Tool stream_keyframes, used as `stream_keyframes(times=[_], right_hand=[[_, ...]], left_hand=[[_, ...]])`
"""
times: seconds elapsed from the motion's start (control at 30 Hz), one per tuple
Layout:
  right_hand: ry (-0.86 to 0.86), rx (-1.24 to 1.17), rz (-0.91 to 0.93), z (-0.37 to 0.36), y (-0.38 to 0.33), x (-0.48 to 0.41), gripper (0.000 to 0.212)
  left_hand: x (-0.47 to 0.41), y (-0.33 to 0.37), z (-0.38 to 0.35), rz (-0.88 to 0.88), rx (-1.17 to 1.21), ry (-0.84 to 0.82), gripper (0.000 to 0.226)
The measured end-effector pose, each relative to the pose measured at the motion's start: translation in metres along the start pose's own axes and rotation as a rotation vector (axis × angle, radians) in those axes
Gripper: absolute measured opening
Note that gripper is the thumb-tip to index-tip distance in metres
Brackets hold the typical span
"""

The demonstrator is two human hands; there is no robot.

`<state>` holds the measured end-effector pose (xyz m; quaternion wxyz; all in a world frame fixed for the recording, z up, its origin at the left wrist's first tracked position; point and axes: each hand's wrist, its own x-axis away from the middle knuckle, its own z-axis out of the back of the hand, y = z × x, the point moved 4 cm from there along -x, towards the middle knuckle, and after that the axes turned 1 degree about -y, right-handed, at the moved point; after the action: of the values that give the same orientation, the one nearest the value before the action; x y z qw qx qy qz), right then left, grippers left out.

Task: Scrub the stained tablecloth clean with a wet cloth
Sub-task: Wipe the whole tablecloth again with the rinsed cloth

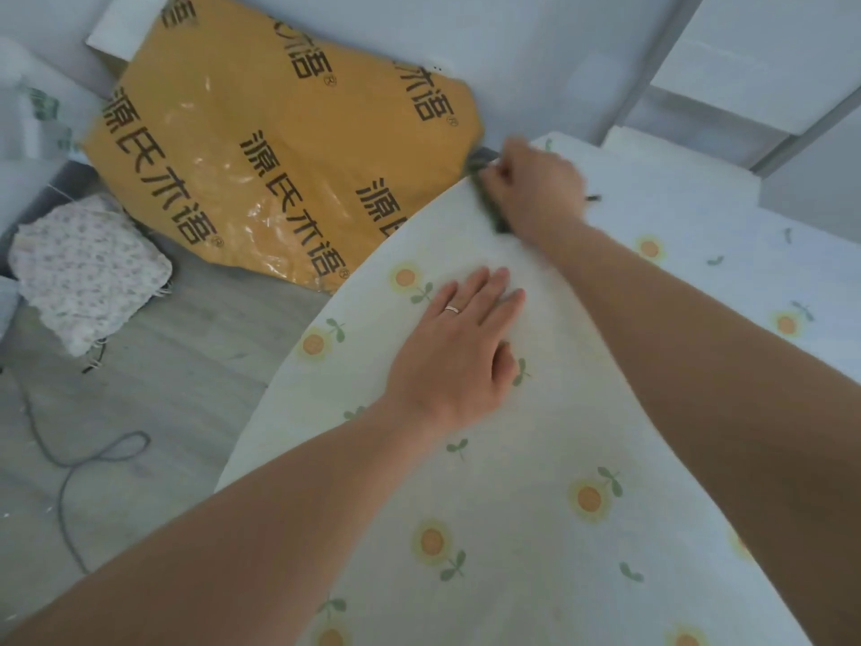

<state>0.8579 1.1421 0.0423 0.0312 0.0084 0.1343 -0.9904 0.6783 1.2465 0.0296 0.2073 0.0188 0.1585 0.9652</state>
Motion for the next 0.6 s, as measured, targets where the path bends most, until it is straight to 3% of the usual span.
stream_keyframes(times=[0.07, 0.13, 0.27, 0.33, 0.4, 0.53, 0.6], right_hand=[[0.085, 0.002, -0.200, 0.014, 0.035, -0.010, 0.032], [0.058, -0.009, -0.168, 0.014, 0.025, -0.002, 0.030], [-0.301, -0.071, 0.436, -0.010, -0.072, 0.055, 0.031], [-0.345, -0.053, 0.553, -0.010, -0.081, 0.055, 0.031], [-0.239, -0.027, 0.404, -0.003, -0.051, 0.026, 0.031], [0.066, -0.035, -0.145, 0.016, 0.028, -0.020, 0.032], [0.056, -0.027, -0.110, 0.007, 0.011, -0.005, 0.030]], left_hand=[[0.001, -0.001, 0.001, 0.008, 0.014, -0.001, 0.064], [0.002, -0.001, 0.001, 0.007, 0.005, -0.013, 0.063], [-0.001, -0.001, 0.002, 0.016, 0.010, -0.005, 0.049], [0.000, -0.001, 0.002, 0.009, 0.038, 0.005, 0.048], [0.000, 0.001, 0.002, 0.007, 0.014, -0.019, 0.059], [0.001, 0.001, 0.003, 0.007, 0.016, 0.000, 0.061], [0.003, -0.003, 0.001, 0.018, 0.000, -0.003, 0.061]])
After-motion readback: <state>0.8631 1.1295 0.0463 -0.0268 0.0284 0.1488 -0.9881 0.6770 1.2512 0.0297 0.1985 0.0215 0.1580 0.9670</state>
